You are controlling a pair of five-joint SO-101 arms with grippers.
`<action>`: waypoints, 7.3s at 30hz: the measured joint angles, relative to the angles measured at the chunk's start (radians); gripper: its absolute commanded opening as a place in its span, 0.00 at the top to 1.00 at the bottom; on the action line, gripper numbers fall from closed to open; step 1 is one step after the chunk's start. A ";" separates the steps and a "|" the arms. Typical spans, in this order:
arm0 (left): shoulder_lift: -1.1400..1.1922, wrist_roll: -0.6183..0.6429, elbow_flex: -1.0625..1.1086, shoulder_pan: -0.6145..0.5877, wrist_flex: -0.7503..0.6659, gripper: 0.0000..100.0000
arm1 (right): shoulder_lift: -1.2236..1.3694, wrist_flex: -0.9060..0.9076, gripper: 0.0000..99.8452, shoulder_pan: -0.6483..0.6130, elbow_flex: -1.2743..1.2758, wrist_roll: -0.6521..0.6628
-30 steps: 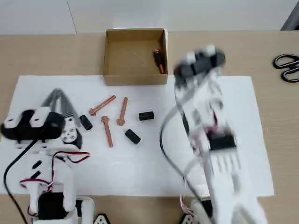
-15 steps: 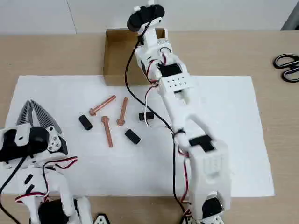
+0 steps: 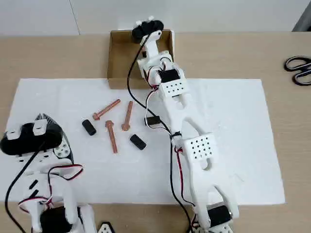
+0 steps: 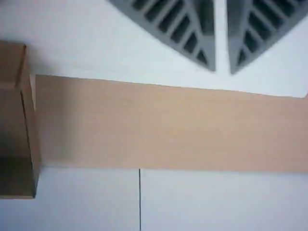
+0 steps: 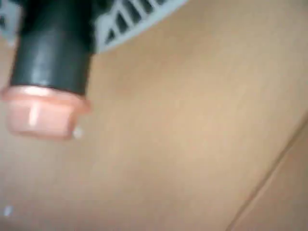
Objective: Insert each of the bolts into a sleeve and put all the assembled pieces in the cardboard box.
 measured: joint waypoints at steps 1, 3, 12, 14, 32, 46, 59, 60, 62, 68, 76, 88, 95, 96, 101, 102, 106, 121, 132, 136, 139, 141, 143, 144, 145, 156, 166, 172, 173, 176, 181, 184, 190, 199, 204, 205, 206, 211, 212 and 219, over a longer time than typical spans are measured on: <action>0.000 0.000 0.000 0.000 0.000 0.99 | 0.008 0.028 0.78 0.000 -0.029 0.000; 0.000 0.000 0.000 0.000 0.000 0.99 | 0.017 0.064 0.79 0.000 -0.080 0.000; 0.000 0.000 -0.009 0.000 0.040 0.99 | 0.021 0.347 0.83 -0.044 -0.295 -0.002; 0.000 0.000 -0.029 0.000 0.087 0.99 | 0.021 0.486 0.83 -0.092 -0.345 -0.002; 0.000 -0.003 -0.058 -0.680 0.127 0.99 | -0.041 0.848 0.83 -0.433 -0.390 -0.002; 0.000 -0.005 -0.058 -0.698 0.127 0.99 | -0.046 0.902 0.84 -0.546 -0.354 -0.258; 0.000 -0.005 -0.058 -0.698 0.127 0.99 | -0.051 0.801 0.84 -0.563 -0.250 -0.328; 0.000 -0.005 -0.058 -0.698 0.127 0.99 | -0.051 0.793 0.84 -0.563 -0.250 -0.328; 0.000 -0.005 -0.058 -0.698 0.127 0.99 | -0.051 0.790 0.84 -0.563 -0.250 -0.328; 0.000 -0.005 -0.058 -0.698 0.127 0.99 | -0.028 0.770 0.84 -0.563 -0.250 -0.328; 0.000 -0.005 -0.058 -0.698 0.127 0.99 | 0.028 0.744 0.84 -0.585 -0.249 -0.327; 0.000 -0.005 -0.058 -0.698 0.193 0.99 | 0.072 0.744 1.00 -0.580 -0.253 -0.325; 0.000 -0.005 -0.129 -0.698 0.213 0.99 | 0.080 0.835 1.00 -0.595 -0.351 -0.325; -0.002 -0.005 -0.149 -0.692 0.221 0.99 | 0.080 0.859 1.00 -0.597 -0.373 -0.325; -0.002 -0.003 -0.207 -0.540 0.282 0.99 | 0.005 0.911 1.00 -0.582 -0.413 -0.310; -0.002 -0.005 -0.210 -0.496 0.292 0.99 | -0.025 0.914 1.00 -0.575 -0.414 -0.305; 0.026 -0.005 -0.215 -0.336 0.295 0.99 | -0.163 0.919 1.00 -0.503 -0.397 -0.296; 0.910 0.086 -0.746 0.126 0.423 0.99 | -0.787 0.921 1.00 -0.258 0.222 -0.189; 1.617 0.410 -1.189 0.341 0.657 0.99 | -1.030 0.921 1.00 -0.201 0.304 -0.160; 1.786 0.428 -1.293 0.376 0.738 0.99 | -1.123 0.921 1.00 -0.161 0.437 -0.078; 1.864 0.457 -1.363 0.407 0.776 0.99 | -1.243 0.921 1.00 -0.164 0.559 -0.043; 1.895 0.489 -1.393 0.423 0.784 0.99 | -1.336 0.921 1.00 -0.161 0.649 -0.034; 1.912 0.499 -1.418 0.443 0.790 0.99 | -1.432 0.921 1.00 -0.152 0.744 -0.034; 1.918 0.503 -1.424 0.453 0.792 0.99 | -1.478 0.921 1.00 -0.147 0.792 -0.034; 1.923 0.511 -1.428 0.459 0.793 0.99 | -1.522 0.921 1.00 -0.143 0.842 -0.034; 2.067 0.592 -1.436 0.405 0.891 0.90 | -1.990 0.706 1.00 0.124 1.490 -0.034; 2.186 0.598 -1.438 0.404 0.796 0.92 | -2.466 0.440 1.00 0.137 2.085 -0.034; 2.226 0.598 -1.439 0.400 0.718 0.94 | -2.673 0.440 1.00 0.137 2.242 -0.034; 2.229 0.598 -1.439 0.400 0.718 0.94 | -2.694 0.450 1.00 0.137 2.243 -0.034; 2.236 0.598 -1.439 0.399 0.718 0.94 | -2.739 0.486 1.00 0.137 2.248 -0.034; 2.248 0.597 -1.439 0.399 0.740 0.94 | -2.757 0.509 1.00 0.137 2.249 -0.066; 2.274 0.597 -1.441 0.399 0.743 0.94 | -2.757 0.511 1.00 0.137 2.249 -0.083; 2.331 0.597 -1.478 0.402 0.755 0.98 | -2.757 0.511 1.00 0.137 2.249 -0.086; 2.357 0.598 -1.645 0.402 0.842 1.00 | -2.757 0.440 1.00 0.137 2.249 -0.097; 2.297 0.597 -1.788 0.400 0.913 1.00 | -2.789 0.264 1.00 0.137 2.305 -0.161; 2.274 0.597 -1.794 0.400 0.914 1.00 | -2.805 0.221 1.00 0.137 2.332 -0.164; 2.249 0.597 -1.797 0.400 0.921 1.00 | -2.825 0.180 1.00 0.135 2.363 -0.167; 2.085 0.598 -1.800 0.400 0.924 1.00 | -2.951 0.009 1.00 0.132 2.555 -0.112; 2.044 0.601 -1.800 0.400 0.916 1.00 | -2.974 -0.015 1.00 0.118 2.596 -0.072; 1.728 0.563 -1.800 0.445 0.810 0.99 | -2.984 -0.190 1.00 0.011 2.714 0.057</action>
